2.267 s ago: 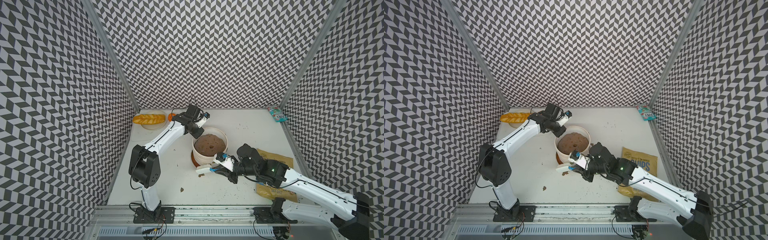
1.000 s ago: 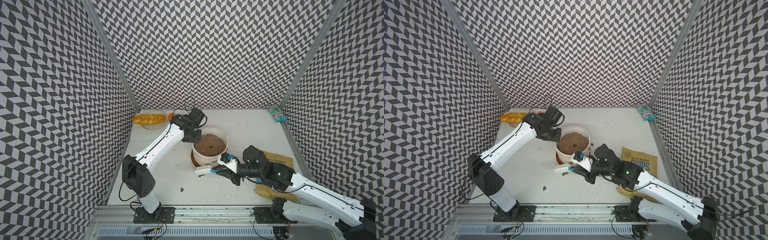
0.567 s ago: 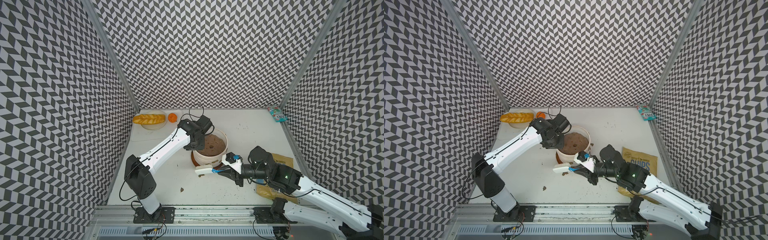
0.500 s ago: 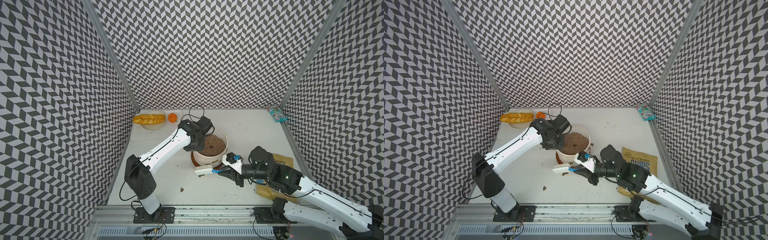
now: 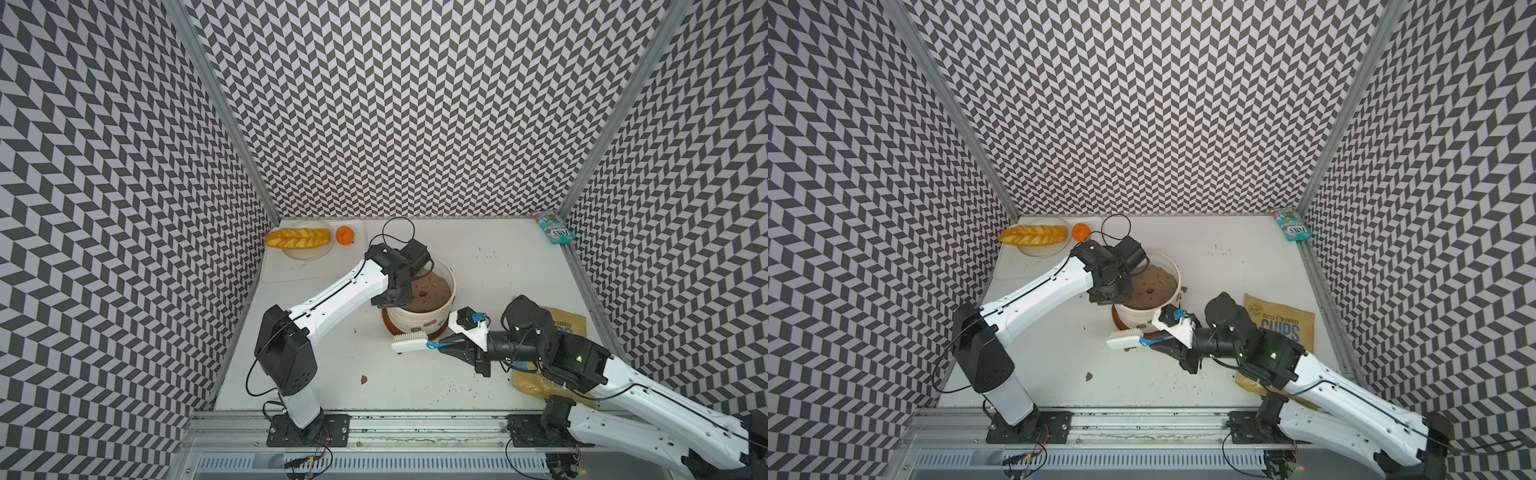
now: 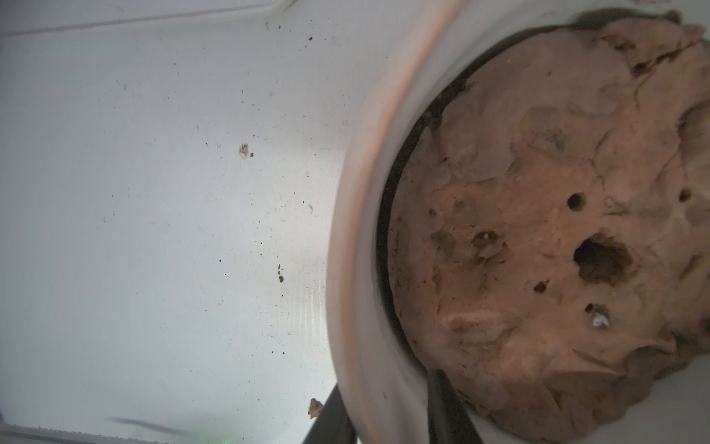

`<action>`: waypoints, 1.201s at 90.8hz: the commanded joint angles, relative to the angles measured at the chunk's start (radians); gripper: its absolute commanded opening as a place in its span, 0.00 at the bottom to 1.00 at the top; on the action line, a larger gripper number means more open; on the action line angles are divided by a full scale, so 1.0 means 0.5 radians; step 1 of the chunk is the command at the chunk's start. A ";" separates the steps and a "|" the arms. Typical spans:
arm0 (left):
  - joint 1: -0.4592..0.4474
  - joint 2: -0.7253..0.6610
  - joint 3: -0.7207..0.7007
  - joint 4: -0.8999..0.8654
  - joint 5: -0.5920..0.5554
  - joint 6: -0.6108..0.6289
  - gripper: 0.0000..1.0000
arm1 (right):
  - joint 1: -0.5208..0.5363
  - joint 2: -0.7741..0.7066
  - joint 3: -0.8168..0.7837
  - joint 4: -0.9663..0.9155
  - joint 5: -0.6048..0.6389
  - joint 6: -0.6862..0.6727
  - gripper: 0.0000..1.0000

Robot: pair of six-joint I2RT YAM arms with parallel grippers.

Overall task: Scrub the dried mud off the ceramic pot
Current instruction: Brush off the soil from the pot.

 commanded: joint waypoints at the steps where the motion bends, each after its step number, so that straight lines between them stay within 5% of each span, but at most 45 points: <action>1: -0.016 0.046 0.003 -0.020 -0.027 0.046 0.25 | 0.010 -0.026 -0.015 0.124 0.000 0.021 0.00; 31: 0.025 0.094 0.056 0.005 -0.055 0.128 0.19 | 0.023 0.041 -0.071 0.206 0.136 0.142 0.00; 54: 0.073 0.134 0.077 0.085 -0.046 0.244 0.18 | 0.298 0.094 -0.121 0.289 0.906 0.603 0.00; 84: 0.097 0.132 0.081 0.120 -0.060 0.329 0.18 | 0.649 0.375 -0.187 0.501 1.552 0.794 0.00; 91: 0.097 0.124 0.060 0.131 -0.072 0.329 0.19 | 0.746 0.432 -0.198 0.549 1.974 0.917 0.00; 109: 0.099 0.076 -0.006 0.186 -0.056 0.354 0.19 | 0.860 0.650 -0.162 0.519 2.293 1.034 0.00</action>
